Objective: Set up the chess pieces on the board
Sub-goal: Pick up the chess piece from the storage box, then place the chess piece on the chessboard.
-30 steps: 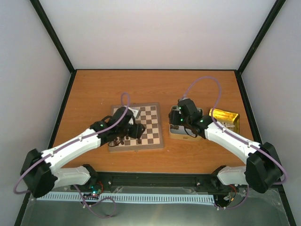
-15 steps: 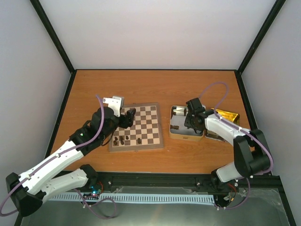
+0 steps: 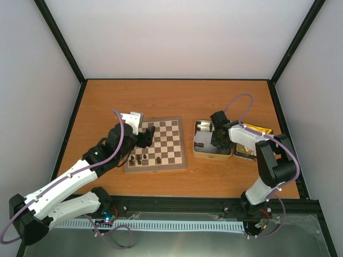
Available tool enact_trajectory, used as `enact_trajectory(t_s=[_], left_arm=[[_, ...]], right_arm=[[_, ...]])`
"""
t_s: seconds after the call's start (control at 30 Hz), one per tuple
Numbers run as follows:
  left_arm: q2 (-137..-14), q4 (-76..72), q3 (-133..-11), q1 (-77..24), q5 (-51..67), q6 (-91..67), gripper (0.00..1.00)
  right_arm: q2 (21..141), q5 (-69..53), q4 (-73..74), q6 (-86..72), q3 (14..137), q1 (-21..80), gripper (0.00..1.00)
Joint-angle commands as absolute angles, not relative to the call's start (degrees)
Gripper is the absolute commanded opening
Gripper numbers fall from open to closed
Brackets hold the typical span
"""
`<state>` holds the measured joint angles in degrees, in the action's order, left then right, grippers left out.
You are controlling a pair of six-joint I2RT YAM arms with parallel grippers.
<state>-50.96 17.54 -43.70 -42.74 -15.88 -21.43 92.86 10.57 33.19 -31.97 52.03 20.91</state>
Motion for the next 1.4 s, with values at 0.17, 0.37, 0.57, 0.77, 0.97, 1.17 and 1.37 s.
enact_trajectory(t_s=[0.17, 0.37, 0.57, 0.77, 0.97, 1.17, 1.37], left_arm=[[-51.8, 15.4, -44.0, -42.4, -15.9, -20.2, 0.77], [-52.1, 15.1, -44.0, -42.4, -14.6, -20.5, 0.77], [-53.6, 13.5, -43.6, -42.4, -9.0, -23.2, 0.77], [-56.8, 8.0, -43.6, -42.4, 1.3, -29.3, 0.78], [-59.2, 2.7, -43.2, -42.3, 7.0, -32.5, 0.78], [-61.9, -8.1, -38.0, -42.4, 11.1, -35.7, 0.77], [-64.1, -11.8, -35.5, -44.3, 5.4, -33.6, 0.77]], right_arm=[[96.7, 7.7, 29.2, -26.8, 53.6, 18.9, 0.25], [93.5, 1.0, 24.0, -26.3, 52.5, 18.8, 0.07], [83.6, -6.6, 14.6, -27.0, 48.1, 18.8, 0.07], [77.5, -12.7, 9.3, -26.3, 45.0, 18.8, 0.08], [72.8, -24.9, 4.7, -35.2, 43.6, 19.6, 0.09], [72.4, -21.9, -4.7, -64.8, 41.3, 27.0, 0.09], [78.4, -17.9, -0.4, -84.5, 48.0, 36.5, 0.09]])
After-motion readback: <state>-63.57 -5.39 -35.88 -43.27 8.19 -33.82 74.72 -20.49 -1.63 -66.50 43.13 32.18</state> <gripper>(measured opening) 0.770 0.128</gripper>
